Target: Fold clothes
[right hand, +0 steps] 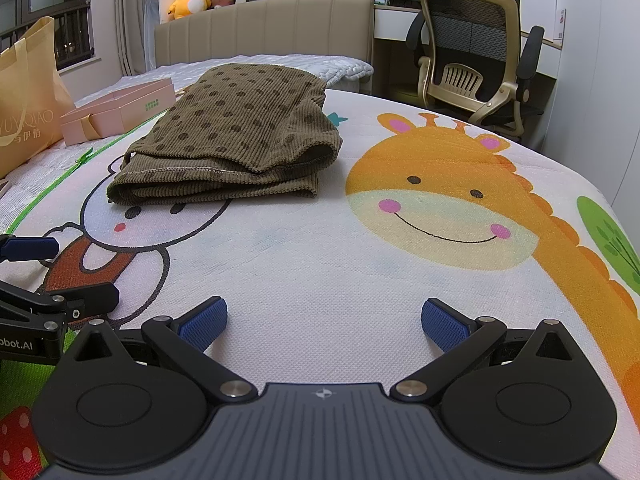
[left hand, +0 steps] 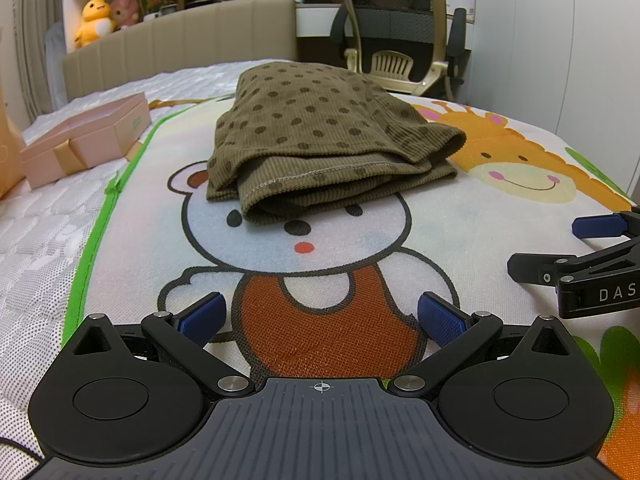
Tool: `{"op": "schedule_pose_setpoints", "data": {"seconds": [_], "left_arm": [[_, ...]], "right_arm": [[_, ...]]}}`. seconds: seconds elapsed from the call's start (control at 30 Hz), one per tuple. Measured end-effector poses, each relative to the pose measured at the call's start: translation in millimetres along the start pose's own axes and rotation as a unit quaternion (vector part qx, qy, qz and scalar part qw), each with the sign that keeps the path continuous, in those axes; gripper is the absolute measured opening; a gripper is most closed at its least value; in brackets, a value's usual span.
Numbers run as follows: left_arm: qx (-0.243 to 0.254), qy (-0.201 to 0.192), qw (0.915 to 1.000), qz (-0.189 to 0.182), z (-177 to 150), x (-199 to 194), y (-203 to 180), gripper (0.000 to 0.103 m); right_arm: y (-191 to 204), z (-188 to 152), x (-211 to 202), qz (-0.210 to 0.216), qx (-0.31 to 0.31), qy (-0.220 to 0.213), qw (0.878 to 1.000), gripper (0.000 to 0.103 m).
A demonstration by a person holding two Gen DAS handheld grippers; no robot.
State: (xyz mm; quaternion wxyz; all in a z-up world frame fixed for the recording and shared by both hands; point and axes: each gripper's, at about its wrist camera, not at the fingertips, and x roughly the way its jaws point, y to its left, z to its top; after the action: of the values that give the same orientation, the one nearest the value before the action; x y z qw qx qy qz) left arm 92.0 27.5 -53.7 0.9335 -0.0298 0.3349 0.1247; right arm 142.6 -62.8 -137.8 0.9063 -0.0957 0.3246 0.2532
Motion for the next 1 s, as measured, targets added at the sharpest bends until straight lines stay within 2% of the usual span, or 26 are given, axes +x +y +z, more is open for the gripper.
{"op": "schedule_pose_setpoints", "data": {"seconds": [0.67, 0.87, 1.0], "left_arm": [[0.002, 0.000, 1.0000, 0.002, 0.8, 1.4, -0.8, 0.103], [0.016, -0.003, 0.9999, -0.002, 3.8, 3.3, -3.7, 0.103], [0.006, 0.012, 0.9998, -0.013, 8.4, 6.1, -1.0, 0.103]], "right_arm": [[0.1, 0.2, 0.2, 0.000, 0.000, 0.000, 1.000, 0.103], [0.1, 0.3, 0.4, 0.000, 0.000, 0.000, 1.000, 0.103], [0.6, 0.3, 0.5, -0.001, 0.000, 0.000, 1.000, 0.103]]}}
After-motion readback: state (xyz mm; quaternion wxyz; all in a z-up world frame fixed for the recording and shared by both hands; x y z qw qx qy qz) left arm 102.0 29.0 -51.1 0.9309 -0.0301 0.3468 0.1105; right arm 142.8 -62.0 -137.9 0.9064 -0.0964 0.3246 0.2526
